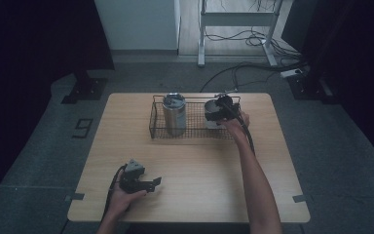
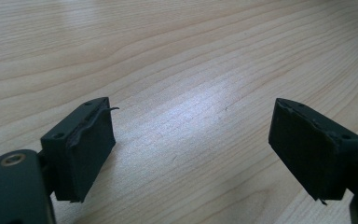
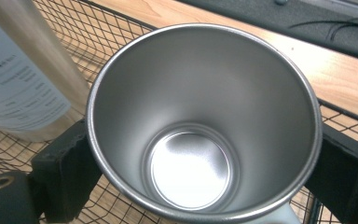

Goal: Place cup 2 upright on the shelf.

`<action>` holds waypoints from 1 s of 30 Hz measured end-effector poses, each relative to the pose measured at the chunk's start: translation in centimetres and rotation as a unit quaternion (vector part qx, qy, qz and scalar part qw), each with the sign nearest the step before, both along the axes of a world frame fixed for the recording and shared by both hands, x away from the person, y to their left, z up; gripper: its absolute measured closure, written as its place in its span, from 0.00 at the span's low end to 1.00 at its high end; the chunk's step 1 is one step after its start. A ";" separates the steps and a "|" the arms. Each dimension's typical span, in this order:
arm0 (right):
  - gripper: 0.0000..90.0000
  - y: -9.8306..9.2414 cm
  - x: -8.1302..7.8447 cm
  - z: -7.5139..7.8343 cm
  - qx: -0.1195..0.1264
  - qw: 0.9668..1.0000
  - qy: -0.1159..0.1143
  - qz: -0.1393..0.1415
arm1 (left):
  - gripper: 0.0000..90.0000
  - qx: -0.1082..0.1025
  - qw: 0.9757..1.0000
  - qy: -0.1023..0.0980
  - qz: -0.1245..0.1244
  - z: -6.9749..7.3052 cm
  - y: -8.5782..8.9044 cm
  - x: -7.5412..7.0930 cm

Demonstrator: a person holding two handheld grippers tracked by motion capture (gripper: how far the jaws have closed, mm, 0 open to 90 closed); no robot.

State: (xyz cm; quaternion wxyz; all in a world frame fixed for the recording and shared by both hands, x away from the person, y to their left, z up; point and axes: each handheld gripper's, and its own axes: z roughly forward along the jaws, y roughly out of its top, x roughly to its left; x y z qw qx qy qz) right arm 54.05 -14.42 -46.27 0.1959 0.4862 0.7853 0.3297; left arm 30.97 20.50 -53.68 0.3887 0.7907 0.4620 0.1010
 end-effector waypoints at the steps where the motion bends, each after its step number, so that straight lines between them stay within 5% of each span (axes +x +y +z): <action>1: 0.08 0.0 0.0 -0.1 -0.002 1.000 0.003 -0.002 | 0.16 0.000 1.000 0.000 0.000 0.0 0.0 0.0; 12: 0.08 0.5 0.3 -1.0 -0.023 1.000 0.018 0.009 | 0.16 0.004 1.000 0.000 -0.003 -0.1 -0.1 0.0; 30: 0.06 -0.1 0.2 -1.1 -0.010 0.999 0.031 -0.005 | 0.16 0.006 1.000 0.000 -0.005 -0.3 -0.5 -0.1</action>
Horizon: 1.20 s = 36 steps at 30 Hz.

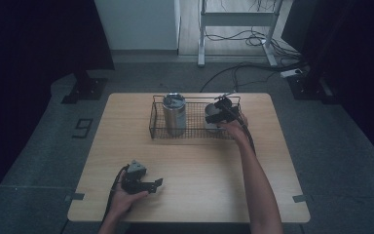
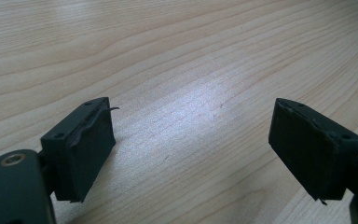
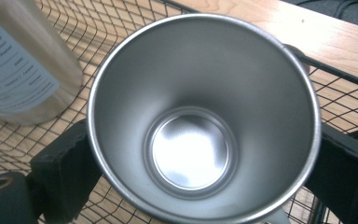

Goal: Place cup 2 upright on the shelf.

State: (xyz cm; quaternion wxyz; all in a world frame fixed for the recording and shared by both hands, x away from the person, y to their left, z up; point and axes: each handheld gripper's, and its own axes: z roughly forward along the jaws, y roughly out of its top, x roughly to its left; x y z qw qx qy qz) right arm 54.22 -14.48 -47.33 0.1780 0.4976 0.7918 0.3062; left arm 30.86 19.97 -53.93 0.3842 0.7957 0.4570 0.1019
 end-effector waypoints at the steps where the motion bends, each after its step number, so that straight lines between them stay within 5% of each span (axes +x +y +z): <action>1: 0.05 -0.1 0.0 0.1 0.006 1.000 -0.004 -0.001 | 0.16 0.000 1.000 0.000 0.000 0.0 0.0 0.0; 6: 0.00 -0.4 -0.5 1.3 0.043 0.999 -0.032 -0.004 | 0.16 -0.001 1.000 0.000 -0.001 0.0 0.0 0.0; 18: 0.04 -1.6 -2.6 4.0 0.076 0.993 -0.089 -0.018 | 0.16 -0.005 1.000 -0.013 0.006 0.2 0.1 -0.2; 36: 0.11 -5.4 -8.6 3.8 0.106 0.986 -0.125 -0.015 | 0.16 0.001 1.000 -0.014 0.010 -0.1 -0.1 -0.2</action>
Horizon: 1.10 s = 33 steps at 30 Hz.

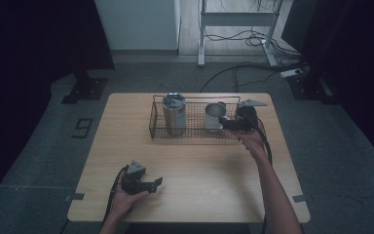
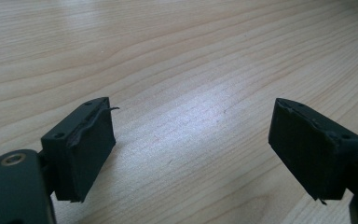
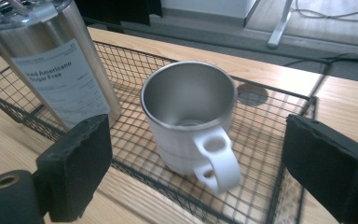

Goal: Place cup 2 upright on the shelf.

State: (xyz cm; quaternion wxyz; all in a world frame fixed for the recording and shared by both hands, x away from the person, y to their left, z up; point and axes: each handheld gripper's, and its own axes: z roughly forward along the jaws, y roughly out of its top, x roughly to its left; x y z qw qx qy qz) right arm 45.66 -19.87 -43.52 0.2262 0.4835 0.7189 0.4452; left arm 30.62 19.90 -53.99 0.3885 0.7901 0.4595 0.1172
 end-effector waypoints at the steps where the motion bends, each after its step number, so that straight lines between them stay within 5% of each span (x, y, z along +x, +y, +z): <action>1: 0.11 -0.3 -0.4 -0.1 0.004 1.000 -0.002 -0.001 | 0.16 0.000 1.000 0.001 0.000 0.0 -0.1 0.0; 10: 0.14 -2.6 -3.9 -1.4 0.034 0.999 -0.011 0.001 | 0.16 0.007 1.000 0.005 -0.007 -0.1 -0.6 -0.1; 19: 0.14 -3.6 -6.6 -2.8 0.022 1.000 -0.015 0.000 | 0.16 0.008 1.000 0.009 -0.008 -0.2 -0.5 -0.1; 33: 0.15 -5.5 -10.1 -7.6 0.015 0.999 0.025 -0.017 | 0.16 0.012 1.000 0.014 -0.004 -0.2 -0.5 -0.2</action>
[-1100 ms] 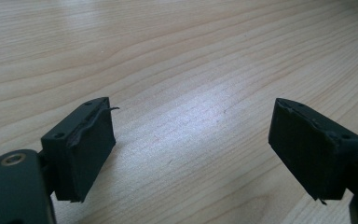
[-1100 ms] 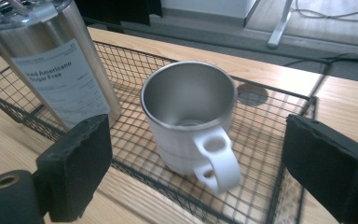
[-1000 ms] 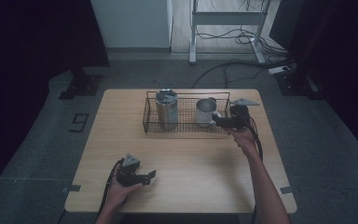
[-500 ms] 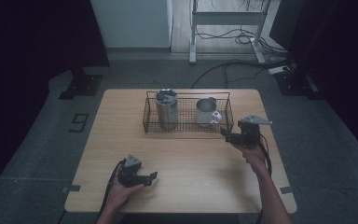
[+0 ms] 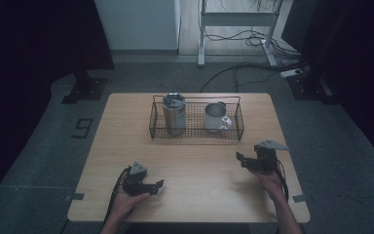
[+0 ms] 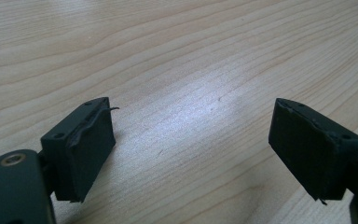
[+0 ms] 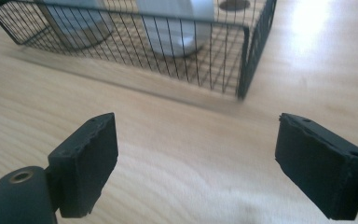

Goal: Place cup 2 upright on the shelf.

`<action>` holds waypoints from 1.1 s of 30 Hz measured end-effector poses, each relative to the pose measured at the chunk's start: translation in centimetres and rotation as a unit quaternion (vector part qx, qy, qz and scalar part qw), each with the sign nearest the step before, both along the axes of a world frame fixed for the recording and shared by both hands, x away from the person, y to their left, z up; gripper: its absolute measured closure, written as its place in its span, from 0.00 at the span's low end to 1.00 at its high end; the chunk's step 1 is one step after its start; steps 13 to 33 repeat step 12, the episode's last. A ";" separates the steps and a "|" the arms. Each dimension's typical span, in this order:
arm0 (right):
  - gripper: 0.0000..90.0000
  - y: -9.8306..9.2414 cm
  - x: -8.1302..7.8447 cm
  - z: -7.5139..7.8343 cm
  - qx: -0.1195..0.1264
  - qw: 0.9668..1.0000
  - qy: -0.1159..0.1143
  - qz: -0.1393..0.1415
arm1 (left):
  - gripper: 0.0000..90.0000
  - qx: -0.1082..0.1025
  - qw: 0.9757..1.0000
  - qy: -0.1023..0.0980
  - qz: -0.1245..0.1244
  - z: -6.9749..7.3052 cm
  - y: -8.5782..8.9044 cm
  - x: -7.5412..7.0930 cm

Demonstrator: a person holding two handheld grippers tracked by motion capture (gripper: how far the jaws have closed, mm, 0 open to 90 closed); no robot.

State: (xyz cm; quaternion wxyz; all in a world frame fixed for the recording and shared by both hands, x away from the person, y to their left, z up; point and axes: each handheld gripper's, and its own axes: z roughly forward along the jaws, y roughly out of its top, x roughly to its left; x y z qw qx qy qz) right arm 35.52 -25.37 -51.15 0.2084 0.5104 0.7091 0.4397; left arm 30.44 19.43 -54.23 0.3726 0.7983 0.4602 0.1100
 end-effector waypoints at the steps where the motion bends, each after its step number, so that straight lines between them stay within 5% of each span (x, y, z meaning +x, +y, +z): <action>1: 0.15 -0.1 -0.2 -0.3 0.001 1.000 0.001 -0.002 | 0.16 0.000 1.000 0.000 0.000 0.0 0.0 0.0; 12: 0.15 -0.8 -0.7 -1.5 -0.009 1.000 0.010 -0.013 | 0.16 0.003 1.000 0.000 -0.002 0.0 0.0 0.0; 33: 0.15 -0.8 -0.7 -1.5 -0.009 1.000 0.010 -0.013 | 0.16 0.003 1.000 0.000 -0.002 0.0 0.0 0.0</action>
